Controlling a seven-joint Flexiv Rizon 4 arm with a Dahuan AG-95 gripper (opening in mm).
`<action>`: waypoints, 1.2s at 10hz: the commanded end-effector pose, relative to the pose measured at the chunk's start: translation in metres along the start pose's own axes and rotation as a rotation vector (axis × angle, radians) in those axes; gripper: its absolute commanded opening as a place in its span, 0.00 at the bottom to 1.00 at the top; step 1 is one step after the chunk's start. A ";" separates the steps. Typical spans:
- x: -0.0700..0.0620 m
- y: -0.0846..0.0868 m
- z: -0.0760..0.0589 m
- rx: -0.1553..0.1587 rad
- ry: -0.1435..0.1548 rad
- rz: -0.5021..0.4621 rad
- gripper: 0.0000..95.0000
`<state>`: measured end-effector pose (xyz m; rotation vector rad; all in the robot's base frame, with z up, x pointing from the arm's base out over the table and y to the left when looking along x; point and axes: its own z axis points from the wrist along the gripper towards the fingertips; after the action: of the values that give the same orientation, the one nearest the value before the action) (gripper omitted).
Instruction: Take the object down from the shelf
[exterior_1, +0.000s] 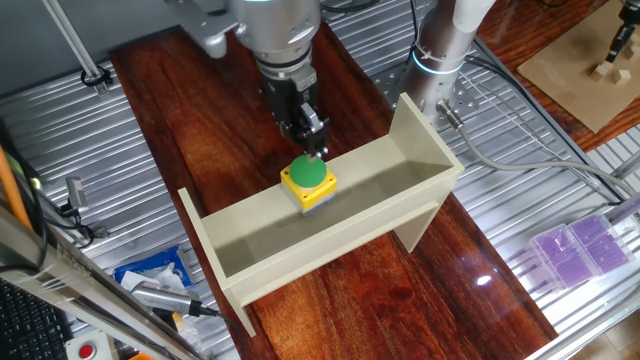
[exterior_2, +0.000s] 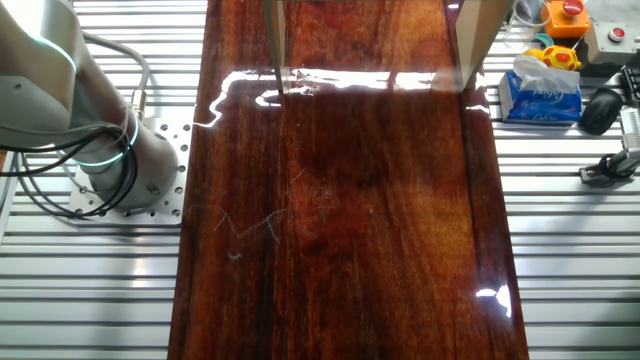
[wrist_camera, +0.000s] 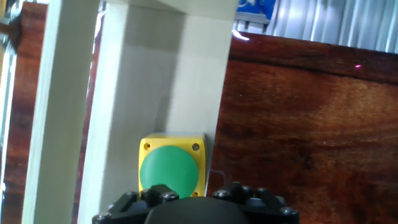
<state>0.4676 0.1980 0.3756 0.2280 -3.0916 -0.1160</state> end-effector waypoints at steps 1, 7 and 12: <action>-0.001 0.000 -0.001 -0.009 -0.003 0.000 0.80; -0.017 0.012 0.012 -0.005 -0.038 0.062 1.00; -0.028 0.020 0.028 0.002 -0.048 0.072 1.00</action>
<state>0.4926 0.2246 0.3460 0.1158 -3.1415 -0.1159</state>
